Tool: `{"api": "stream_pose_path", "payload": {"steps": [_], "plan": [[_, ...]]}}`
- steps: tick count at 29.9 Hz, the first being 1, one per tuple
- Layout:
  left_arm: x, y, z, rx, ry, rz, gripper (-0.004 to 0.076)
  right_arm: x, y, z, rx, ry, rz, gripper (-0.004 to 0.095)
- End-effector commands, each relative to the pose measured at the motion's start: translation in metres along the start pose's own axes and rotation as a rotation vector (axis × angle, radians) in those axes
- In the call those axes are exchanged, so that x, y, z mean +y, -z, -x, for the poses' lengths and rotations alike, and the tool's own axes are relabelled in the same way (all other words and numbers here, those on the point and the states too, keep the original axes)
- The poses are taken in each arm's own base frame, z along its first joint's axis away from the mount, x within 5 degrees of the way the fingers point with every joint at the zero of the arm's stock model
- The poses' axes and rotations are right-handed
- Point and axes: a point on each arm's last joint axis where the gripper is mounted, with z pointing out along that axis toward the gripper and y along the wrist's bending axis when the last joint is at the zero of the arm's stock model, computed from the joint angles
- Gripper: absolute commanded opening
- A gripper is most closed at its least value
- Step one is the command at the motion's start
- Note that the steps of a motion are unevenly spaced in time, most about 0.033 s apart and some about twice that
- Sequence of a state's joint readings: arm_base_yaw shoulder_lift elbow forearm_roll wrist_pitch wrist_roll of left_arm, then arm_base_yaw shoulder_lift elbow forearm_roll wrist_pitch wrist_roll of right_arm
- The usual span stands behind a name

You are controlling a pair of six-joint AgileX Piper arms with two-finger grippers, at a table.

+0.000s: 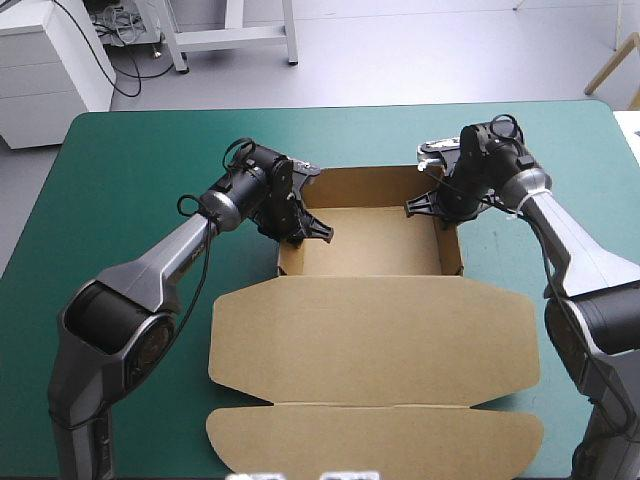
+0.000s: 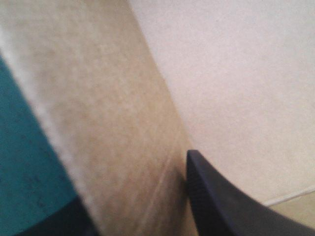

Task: Fold the box

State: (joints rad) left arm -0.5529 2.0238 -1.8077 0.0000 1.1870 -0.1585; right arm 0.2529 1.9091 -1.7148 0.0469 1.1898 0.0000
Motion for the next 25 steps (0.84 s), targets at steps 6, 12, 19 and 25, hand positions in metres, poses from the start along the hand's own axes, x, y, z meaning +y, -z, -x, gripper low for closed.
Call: {"api": "stream_pose_path", "payload": {"steps": [6, 12, 19, 25], "plan": [[-0.003, 0.035, 0.003, -0.093, -0.034, -0.010, 0.0521, 0.019, 0.031, -0.001, -0.069, 0.045, 0.091, 0.0691], [-0.002, 0.037, 0.002, -0.090, -0.036, -0.014, 0.0521, 0.019, 0.031, -0.001, -0.069, 0.039, 0.094, 0.0836], [0.004, 0.066, 0.002, -0.182, -0.054, 0.035, 0.0520, 0.019, 0.044, -0.001, -0.121, 0.045, 0.092, 0.0833], [0.011, 0.108, -0.003, -0.274, -0.076, 0.101, 0.0520, 0.018, 0.069, -0.003, -0.199, 0.062, 0.069, 0.0833]]}}
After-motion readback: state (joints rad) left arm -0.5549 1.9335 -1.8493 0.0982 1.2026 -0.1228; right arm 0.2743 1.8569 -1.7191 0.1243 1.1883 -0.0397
